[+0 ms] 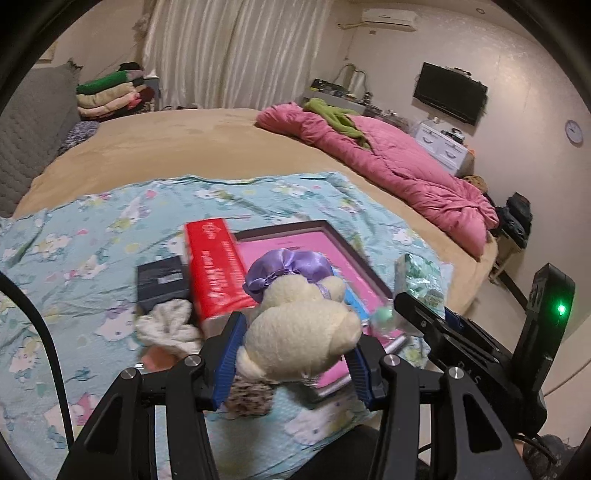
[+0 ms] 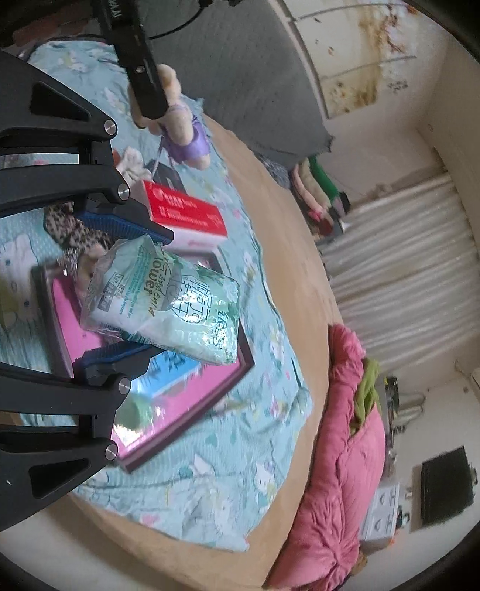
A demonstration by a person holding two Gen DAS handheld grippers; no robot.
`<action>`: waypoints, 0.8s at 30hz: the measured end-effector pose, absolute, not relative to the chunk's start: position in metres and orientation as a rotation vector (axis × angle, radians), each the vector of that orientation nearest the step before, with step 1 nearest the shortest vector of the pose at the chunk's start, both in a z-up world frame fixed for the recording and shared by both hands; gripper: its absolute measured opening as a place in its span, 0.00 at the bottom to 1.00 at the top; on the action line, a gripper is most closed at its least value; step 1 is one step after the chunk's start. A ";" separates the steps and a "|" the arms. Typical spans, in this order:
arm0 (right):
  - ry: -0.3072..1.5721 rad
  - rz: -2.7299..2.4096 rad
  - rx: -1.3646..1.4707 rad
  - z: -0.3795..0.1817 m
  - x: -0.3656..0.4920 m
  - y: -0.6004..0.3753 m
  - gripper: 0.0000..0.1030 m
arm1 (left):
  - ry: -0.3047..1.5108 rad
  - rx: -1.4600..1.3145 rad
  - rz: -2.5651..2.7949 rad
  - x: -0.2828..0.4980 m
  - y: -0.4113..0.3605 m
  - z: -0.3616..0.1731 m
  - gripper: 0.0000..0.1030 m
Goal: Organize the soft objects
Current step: 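Lift and carry the packet and the bear toward the pink book box, then lower the bear and the packet onto the pink box and open both grippers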
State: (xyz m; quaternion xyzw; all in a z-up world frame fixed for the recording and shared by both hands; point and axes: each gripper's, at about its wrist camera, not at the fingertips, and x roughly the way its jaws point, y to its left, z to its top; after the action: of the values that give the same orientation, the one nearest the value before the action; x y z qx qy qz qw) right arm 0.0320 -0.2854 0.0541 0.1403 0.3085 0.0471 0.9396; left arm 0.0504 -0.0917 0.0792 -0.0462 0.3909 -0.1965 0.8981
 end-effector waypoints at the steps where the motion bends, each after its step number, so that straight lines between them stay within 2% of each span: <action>1: 0.626 0.086 0.294 0.055 0.030 -0.290 0.49 | 0.807 -0.089 -0.420 0.049 -0.099 0.078 0.50; 24: 0.612 -0.089 0.363 0.042 0.019 -0.366 0.49 | 0.864 0.021 -0.544 0.060 -0.194 0.034 0.50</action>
State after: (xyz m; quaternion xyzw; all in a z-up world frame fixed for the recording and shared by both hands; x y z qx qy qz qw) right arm 0.0186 -0.3656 0.0424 0.1775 0.2993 -0.0434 0.9365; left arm 0.0599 -0.1937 0.0341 0.0101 0.4133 -0.2603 0.8725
